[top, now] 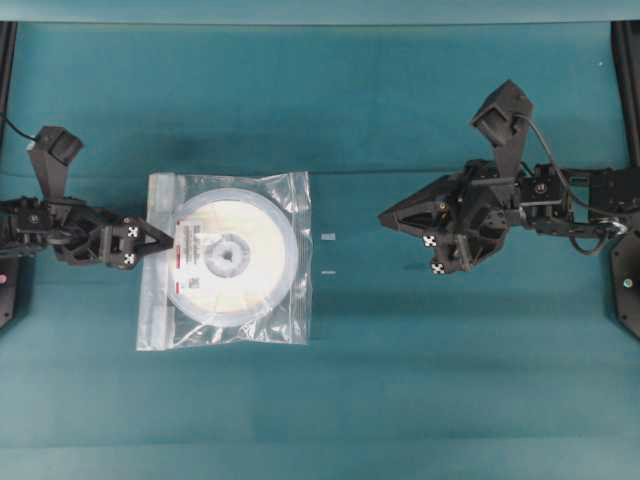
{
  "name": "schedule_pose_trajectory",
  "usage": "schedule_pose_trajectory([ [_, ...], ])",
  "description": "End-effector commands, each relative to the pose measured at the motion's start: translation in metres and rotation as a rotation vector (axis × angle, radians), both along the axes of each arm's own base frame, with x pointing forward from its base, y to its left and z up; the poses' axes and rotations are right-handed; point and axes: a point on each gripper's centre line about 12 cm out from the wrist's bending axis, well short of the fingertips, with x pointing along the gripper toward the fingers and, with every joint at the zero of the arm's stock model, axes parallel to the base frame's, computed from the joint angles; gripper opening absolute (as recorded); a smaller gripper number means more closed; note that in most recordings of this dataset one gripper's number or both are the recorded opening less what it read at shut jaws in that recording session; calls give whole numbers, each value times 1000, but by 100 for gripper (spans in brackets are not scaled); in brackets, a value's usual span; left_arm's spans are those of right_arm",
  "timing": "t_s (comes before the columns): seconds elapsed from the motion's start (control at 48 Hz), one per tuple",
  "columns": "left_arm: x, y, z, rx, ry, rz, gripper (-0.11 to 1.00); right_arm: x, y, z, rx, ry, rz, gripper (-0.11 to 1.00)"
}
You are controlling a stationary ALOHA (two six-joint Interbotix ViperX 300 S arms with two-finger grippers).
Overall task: Take out the reel from the clear zip bag.
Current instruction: 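Grasp the bag's left edge with the left gripper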
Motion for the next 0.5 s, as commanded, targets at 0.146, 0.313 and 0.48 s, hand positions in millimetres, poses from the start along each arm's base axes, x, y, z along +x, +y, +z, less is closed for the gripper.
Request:
schedule_pose_trajectory([
  [0.146, 6, -1, 1, 1, -8, -10, 84, 2, 1, 8, 7, -30, -4, 0],
  [0.313, 7, -2, 2, 1, -8, -16, 81, 2, 1, 8, 6, -30, -3, 0],
  [0.48, 6, -2, 1, 1, 14, -19, 60, 3, 0, 8, 8, -32, -5, 0],
])
